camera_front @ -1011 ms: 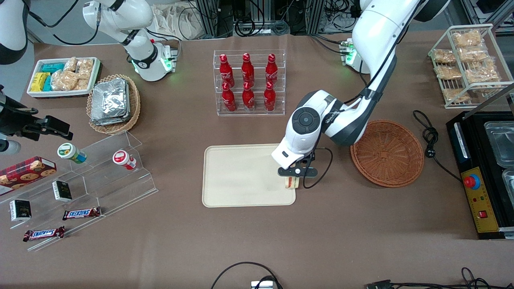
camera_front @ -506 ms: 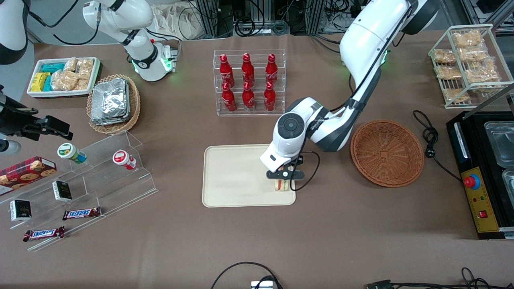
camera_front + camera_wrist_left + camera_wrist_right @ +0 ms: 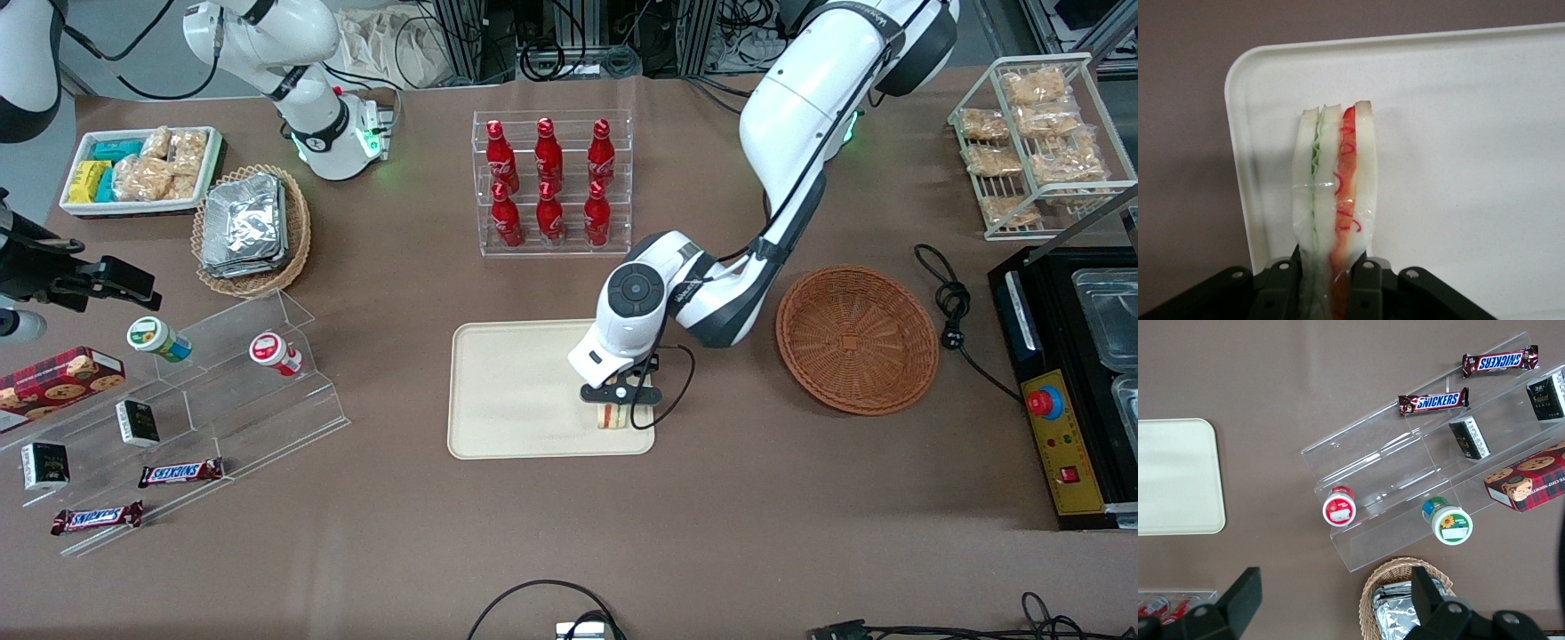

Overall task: Place sandwich from basket to tray
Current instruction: 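Lower the sandwich onto the tray and open the left gripper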

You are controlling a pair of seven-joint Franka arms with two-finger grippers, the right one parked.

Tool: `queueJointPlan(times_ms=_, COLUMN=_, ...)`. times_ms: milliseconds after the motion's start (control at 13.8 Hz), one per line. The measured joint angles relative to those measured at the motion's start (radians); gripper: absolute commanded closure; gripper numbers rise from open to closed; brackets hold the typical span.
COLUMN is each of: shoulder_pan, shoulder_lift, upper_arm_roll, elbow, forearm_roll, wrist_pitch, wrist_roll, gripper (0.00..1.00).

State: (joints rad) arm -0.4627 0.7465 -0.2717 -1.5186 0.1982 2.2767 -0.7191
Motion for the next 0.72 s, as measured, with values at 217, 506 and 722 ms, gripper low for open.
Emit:
queueJointPlan(times_ms=217, shoulder_pan=-0.010, shoulder_lift=0.006, upper_arm_roll=0.000, elbow=0.002, forearm_roll=0.002, wrist_pitch=0.000, wrist_roll=0.000, gripper=0.59)
queueJointPlan(times_ms=506, shoulder_pan=-0.013, shoulder_lift=0.010, upper_arm_roll=0.000, elbow=0.003, forearm_roll=0.018, wrist_pitch=0.000, wrist_roll=0.000, gripper=0.18)
queueJointPlan(times_ms=722, shoulder_pan=-0.014, shoulder_lift=0.014, upper_arm_roll=0.000, elbow=0.003, forearm_roll=0.020, wrist_pitch=0.000, wrist_roll=0.000, gripper=0.14)
